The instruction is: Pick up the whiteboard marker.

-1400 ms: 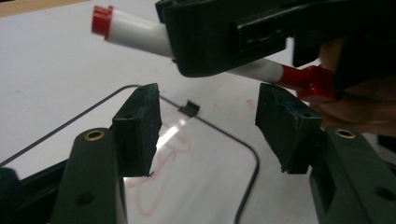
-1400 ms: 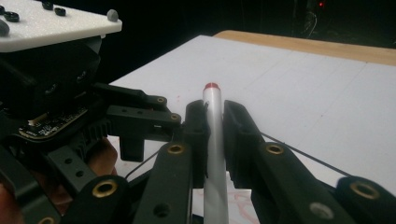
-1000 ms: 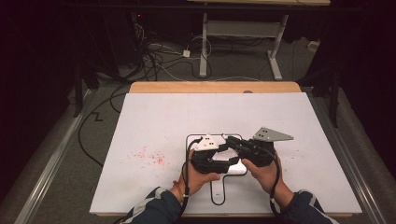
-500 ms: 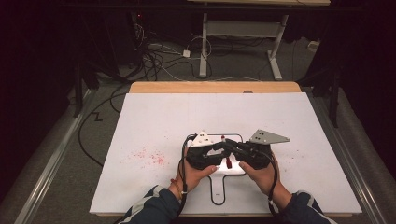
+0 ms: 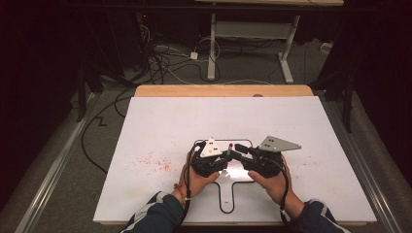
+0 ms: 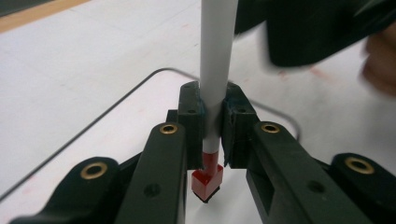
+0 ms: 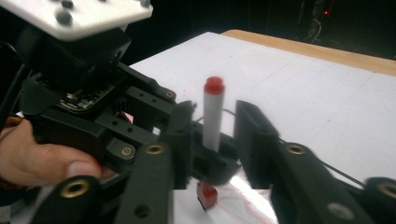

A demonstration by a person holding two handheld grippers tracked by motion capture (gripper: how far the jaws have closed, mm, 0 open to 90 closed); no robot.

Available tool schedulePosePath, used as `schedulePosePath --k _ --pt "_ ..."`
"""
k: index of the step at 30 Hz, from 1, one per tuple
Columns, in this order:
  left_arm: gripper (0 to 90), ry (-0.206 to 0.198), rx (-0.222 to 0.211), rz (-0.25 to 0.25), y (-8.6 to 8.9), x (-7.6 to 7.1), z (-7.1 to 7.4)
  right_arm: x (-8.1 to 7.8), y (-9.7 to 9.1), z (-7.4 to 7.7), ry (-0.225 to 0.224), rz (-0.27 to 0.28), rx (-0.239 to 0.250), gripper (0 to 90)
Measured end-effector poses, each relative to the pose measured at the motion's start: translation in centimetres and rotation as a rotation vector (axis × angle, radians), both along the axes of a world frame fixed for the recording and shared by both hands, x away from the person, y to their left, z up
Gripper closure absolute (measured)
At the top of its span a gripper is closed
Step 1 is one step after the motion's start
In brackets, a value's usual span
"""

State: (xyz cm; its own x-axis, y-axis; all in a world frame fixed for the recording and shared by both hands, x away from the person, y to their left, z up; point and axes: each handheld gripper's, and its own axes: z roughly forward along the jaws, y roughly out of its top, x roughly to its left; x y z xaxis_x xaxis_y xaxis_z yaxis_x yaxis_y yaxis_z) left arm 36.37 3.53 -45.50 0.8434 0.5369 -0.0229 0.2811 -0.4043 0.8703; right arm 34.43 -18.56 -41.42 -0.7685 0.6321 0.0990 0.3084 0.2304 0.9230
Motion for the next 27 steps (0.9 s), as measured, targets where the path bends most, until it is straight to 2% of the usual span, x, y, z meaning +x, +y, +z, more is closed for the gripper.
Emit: schedulePosePath --k 1,2,4,5,6,9,11,14,16,20,23,24,25,27 --pt "78.3 0.004 -0.013 0.001 0.9 0.5 -0.5 -0.1 -0.7 0.2 -0.002 -0.014 -0.009 56.2" --pt "78.3 -0.01 -0.01 0.003 1.4 0.7 -0.8 -0.2 -1.1 0.3 -0.013 -0.022 -0.019 54.0" --pt "78.3 -0.021 -0.008 0.005 1.8 0.8 -1.0 -0.5 -2.0 0.5 -0.05 -0.036 -0.064 51.1" --pt "78.3 -0.016 -0.035 0.0 2.7 1.2 -1.3 -0.7 -2.4 0.5 -0.072 -0.039 -0.092 50.0" --pt "78.4 -0.028 -0.03 0.003 3.0 1.2 -1.3 -0.9 -2.9 0.4 -0.091 -0.044 -0.114 49.0" --pt "78.5 -0.044 -0.024 0.009 3.8 1.4 -1.4 -1.6 -4.2 0.1 -0.106 -0.058 -0.168 47.7" --pt "78.5 -0.057 0.001 0.011 4.5 1.3 -1.4 -2.0 -5.1 -0.3 -0.108 -0.071 -0.194 46.9" --pt "78.5 -0.047 -0.001 0.012 5.2 1.3 -1.4 -2.8 -6.2 -0.7 -0.124 -0.082 -0.246 46.3" --pt "78.5 -0.045 0.009 0.018 5.9 1.3 -1.4 -3.3 -6.8 -1.1 -0.118 -0.082 -0.261 45.6" --pt "78.5 -0.042 0.039 0.0 6.7 1.0 -1.4 -4.1 -7.8 -1.8 -0.108 -0.081 -0.298 45.1" --pt "78.6 -0.027 0.047 0.002 7.1 0.9 -1.5 -4.4 -8.4 -2.0 -0.092 -0.088 -0.295 44.1" --pt "78.6 -0.022 0.068 0.014 7.4 0.7 -1.4 -4.4 -8.5 -2.0 -0.089 -0.092 -0.294 43.9" --pt "78.6 -0.02 0.072 0.031 7.5 0.7 -1.4 -4.4 -8.6 -2.1 -0.087 -0.096 -0.296 43.9" --pt "78.6 0.007 0.052 0.043 7.6 1.0 -1.4 -4.4 -8.7 -2.1 -0.083 -0.099 -0.301 43.7"
